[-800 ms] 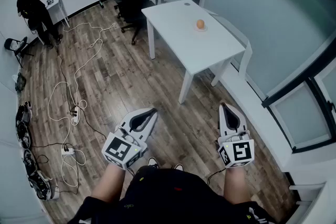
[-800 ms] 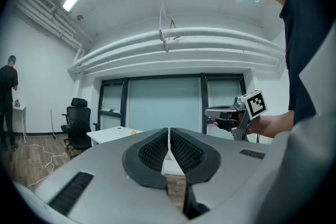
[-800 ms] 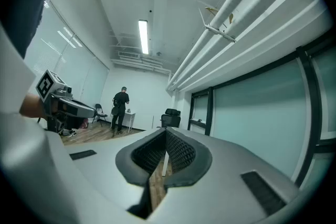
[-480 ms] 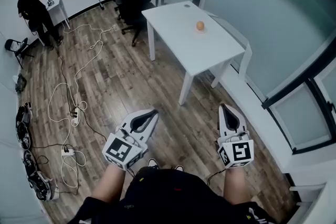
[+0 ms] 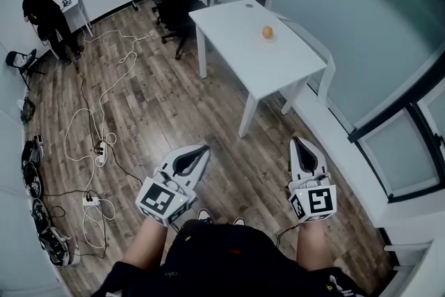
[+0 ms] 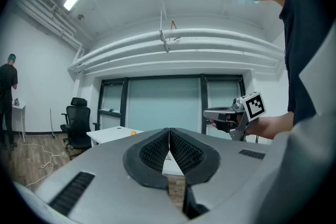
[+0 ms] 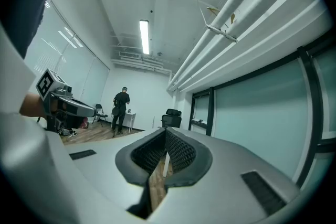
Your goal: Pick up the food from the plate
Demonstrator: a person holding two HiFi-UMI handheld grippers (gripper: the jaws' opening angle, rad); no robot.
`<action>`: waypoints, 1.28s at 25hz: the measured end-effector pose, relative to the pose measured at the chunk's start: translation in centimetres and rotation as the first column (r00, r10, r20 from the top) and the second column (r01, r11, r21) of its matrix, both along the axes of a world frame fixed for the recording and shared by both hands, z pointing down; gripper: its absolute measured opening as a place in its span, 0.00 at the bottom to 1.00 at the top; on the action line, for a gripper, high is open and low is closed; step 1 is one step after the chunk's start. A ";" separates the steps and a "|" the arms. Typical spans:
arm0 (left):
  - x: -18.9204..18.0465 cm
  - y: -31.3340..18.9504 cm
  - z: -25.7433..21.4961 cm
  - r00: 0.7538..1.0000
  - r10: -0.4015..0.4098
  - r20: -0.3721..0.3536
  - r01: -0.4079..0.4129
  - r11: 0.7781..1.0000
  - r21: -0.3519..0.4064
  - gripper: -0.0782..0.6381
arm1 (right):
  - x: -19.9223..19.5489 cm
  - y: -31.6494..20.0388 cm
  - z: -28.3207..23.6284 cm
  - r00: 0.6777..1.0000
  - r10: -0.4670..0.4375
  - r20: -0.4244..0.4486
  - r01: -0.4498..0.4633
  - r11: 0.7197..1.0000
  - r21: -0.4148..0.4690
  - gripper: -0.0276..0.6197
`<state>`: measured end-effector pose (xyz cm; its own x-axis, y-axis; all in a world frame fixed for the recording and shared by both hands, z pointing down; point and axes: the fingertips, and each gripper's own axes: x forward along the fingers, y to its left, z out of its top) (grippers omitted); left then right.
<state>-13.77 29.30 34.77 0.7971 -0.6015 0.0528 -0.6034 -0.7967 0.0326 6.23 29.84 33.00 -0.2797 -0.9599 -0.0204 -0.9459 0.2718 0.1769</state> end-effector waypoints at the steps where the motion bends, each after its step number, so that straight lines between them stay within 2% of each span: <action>1: -0.3 -0.2 0.1 1.000 0.002 0.000 -0.002 1.000 0.001 0.14 | -0.2 -0.2 0.2 1.000 0.005 0.001 -0.005 1.000 -0.006 0.08; 6: -3.2 -1.2 0.4 1.000 -0.002 0.005 0.002 1.000 -0.006 0.14 | -3.0 -1.2 0.6 1.000 0.016 -0.004 -0.016 1.000 -0.019 0.08; 11: -6.6 -1.8 1.0 1.000 0.008 -0.030 -0.008 1.000 -0.013 0.14 | -6.8 -1.7 0.9 0.999 0.014 -0.032 -0.015 1.000 -0.024 0.08; 18: -9.0 -2.8 2.0 0.998 0.026 -0.049 -0.026 1.000 -0.013 0.14 | -10.3 -3.5 2.0 0.998 -0.014 -0.059 0.011 0.999 -0.049 0.08; 21: -9.6 -3.7 2.1 0.998 0.022 -0.056 -0.024 0.999 -0.027 0.14 | -10.8 -4.7 1.9 0.998 -0.018 -0.057 0.016 0.999 -0.050 0.08; 26: -9.4 -6.0 2.6 0.999 0.016 -0.033 -0.017 1.000 -0.008 0.14 | -10.5 -7.5 2.8 0.999 -0.030 -0.039 0.028 0.998 -0.057 0.08; 32: -8.2 -9.9 2.2 0.999 -0.038 0.001 0.038 0.999 -0.027 0.14 | -9.3 -11.6 3.0 0.998 -0.061 -0.026 0.060 0.997 -0.050 0.08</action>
